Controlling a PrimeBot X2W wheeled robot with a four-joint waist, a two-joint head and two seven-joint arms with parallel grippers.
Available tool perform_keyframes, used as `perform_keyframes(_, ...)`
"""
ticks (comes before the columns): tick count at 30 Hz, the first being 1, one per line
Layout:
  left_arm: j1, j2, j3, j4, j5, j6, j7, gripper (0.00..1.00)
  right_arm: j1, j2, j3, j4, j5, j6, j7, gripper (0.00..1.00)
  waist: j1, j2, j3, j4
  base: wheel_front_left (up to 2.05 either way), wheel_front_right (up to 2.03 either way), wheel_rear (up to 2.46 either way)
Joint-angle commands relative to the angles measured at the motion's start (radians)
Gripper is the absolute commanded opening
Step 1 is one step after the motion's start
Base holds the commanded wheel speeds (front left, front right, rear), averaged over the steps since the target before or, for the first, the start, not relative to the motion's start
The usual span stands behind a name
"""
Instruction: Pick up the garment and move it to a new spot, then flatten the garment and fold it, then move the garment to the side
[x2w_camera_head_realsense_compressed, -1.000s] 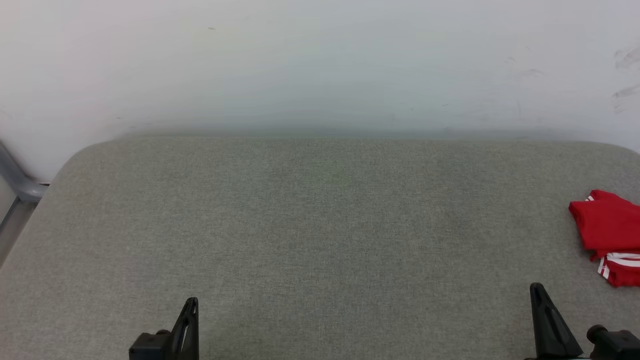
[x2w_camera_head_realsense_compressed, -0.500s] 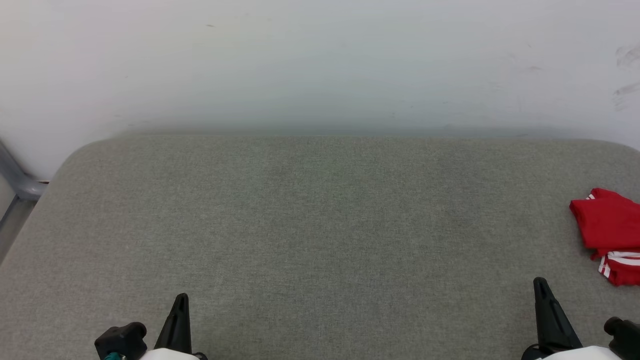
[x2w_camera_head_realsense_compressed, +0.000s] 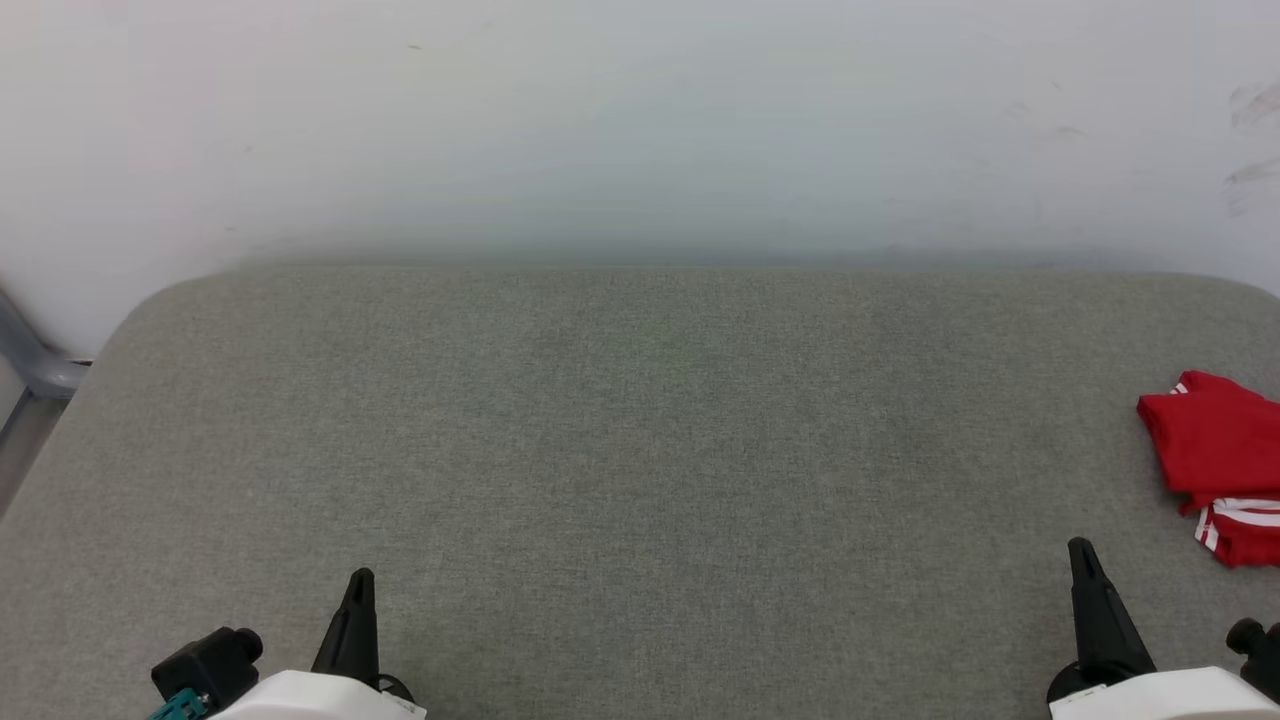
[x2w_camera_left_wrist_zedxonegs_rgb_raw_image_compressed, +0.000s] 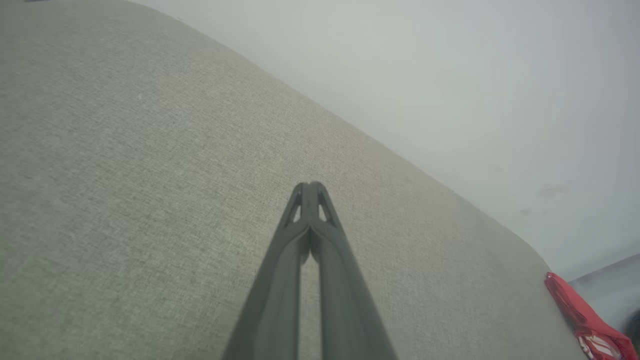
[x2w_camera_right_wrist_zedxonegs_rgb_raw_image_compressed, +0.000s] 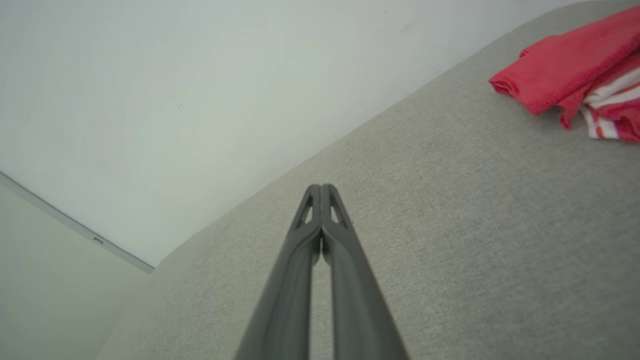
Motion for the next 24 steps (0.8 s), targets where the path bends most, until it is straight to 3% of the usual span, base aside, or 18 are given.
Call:
perform_keyframes(1,-0.028,0.002,0.009,-0.008,-0.040,-0.005,0.008,0.00,-0.030,-0.005,-0.002,-0.006,0.039,0.000,0.007,0.00,0.0000,0.0000,0.001,0.000,0.00,0.00,0.00)
perform_keyframes(24,-0.076,-0.004,0.038,0.008,-0.358,-0.031,0.084,0.00,-0.086,-0.006,-0.008,0.028,0.338,0.000,0.084,0.00,-0.0001,0.0000,0.011,-0.008,0.00,0.00,0.00)
